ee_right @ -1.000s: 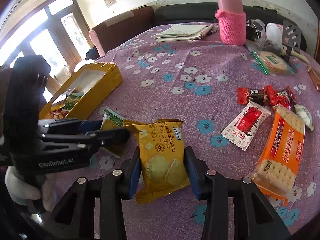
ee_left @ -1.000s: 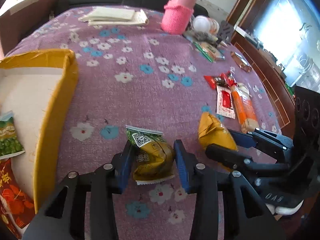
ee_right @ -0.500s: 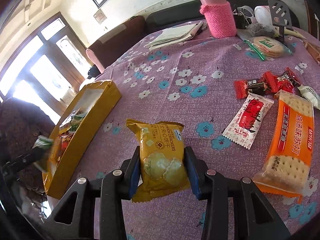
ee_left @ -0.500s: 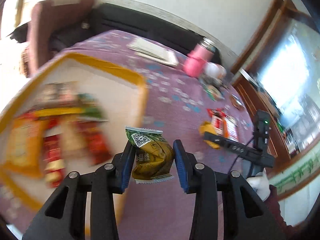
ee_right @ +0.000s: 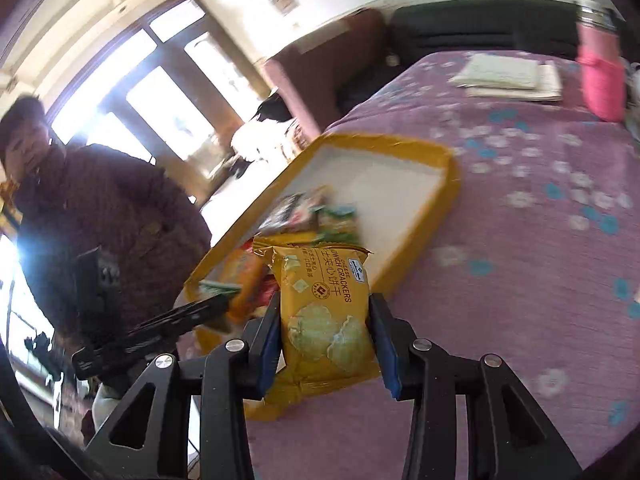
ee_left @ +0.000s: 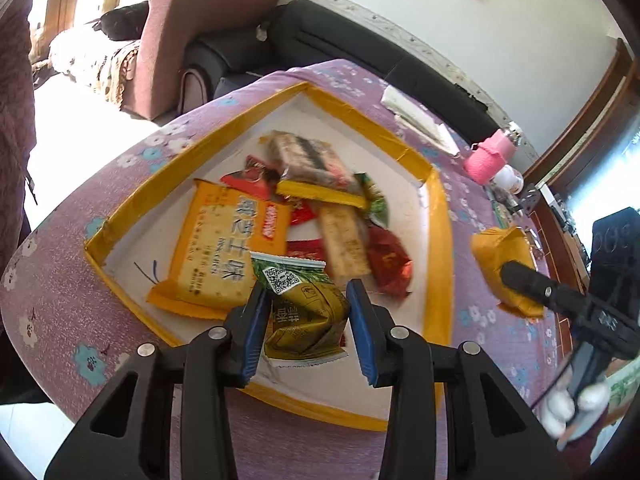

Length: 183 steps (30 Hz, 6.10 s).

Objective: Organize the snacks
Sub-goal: 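Carry both bags over the tray and open both tools to drop them, then move both open tools back to the orange cracker pack and red sachet, then grasp the red sachet with left tool while right tool grasps orange cracker pack, then carry the sachet and cracker pack into the tray and open both tools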

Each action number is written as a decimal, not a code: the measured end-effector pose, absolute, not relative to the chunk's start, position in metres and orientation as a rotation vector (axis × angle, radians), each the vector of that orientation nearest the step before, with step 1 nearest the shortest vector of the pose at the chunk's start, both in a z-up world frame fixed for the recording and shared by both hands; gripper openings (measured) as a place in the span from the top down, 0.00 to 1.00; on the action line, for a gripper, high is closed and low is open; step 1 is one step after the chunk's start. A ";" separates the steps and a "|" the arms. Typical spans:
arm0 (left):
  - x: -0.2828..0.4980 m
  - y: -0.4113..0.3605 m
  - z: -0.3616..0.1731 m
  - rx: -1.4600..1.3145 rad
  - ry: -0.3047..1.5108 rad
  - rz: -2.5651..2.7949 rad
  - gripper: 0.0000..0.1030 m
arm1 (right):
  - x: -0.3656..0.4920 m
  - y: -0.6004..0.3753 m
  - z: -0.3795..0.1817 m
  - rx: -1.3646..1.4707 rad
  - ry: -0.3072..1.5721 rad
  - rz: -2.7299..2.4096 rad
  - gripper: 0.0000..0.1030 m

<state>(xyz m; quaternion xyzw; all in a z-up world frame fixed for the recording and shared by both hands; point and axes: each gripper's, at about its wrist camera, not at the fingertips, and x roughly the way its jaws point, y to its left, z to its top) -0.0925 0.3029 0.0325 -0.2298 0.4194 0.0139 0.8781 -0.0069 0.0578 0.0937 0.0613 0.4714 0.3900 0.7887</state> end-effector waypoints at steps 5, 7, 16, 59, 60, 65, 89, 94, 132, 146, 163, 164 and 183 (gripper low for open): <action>-0.093 0.302 0.030 -0.459 0.879 0.031 0.62 | -0.021 0.122 0.072 0.027 1.080 0.881 0.60; -0.094 0.303 0.030 -0.476 0.872 0.011 0.60 | -0.026 0.138 0.063 -0.029 1.096 0.847 0.60; -0.114 0.306 0.057 -0.481 0.765 0.043 0.42 | -0.035 0.160 0.052 -0.194 1.048 0.753 0.54; -0.099 0.108 0.095 -0.056 0.791 -0.023 0.21 | -0.065 -0.147 0.096 0.297 0.727 0.373 0.30; -0.098 0.108 0.093 -0.091 0.802 -0.067 0.21 | -0.062 -0.164 0.097 0.306 0.724 0.325 0.30; -0.095 0.100 0.084 -0.147 0.834 -0.152 0.21 | -0.037 -0.231 0.098 0.320 0.746 0.117 0.29; -0.100 0.127 0.082 -0.225 0.826 -0.161 0.21 | 0.032 -0.189 0.040 0.220 1.009 0.043 0.43; -0.099 0.124 0.079 -0.227 0.839 -0.177 0.21 | -0.002 -0.171 0.041 0.203 0.996 0.127 0.43; -0.084 0.092 0.085 -0.146 0.850 -0.220 0.22 | 0.014 -0.176 0.041 0.034 0.964 -0.007 0.45; 0.051 -0.026 0.040 0.067 0.949 -0.468 0.22 | 0.028 -0.218 0.037 0.181 0.913 0.063 0.44; 0.064 -0.067 0.011 0.281 0.987 -0.523 0.73 | 0.032 -0.227 0.036 0.230 0.922 0.077 0.44; 0.060 -0.066 0.013 0.285 0.973 -0.518 0.73 | 0.032 -0.226 0.036 0.223 0.918 0.074 0.44; -0.047 0.069 0.088 -0.093 0.787 -0.384 0.73 | 0.019 -0.214 0.047 0.264 0.809 0.160 0.45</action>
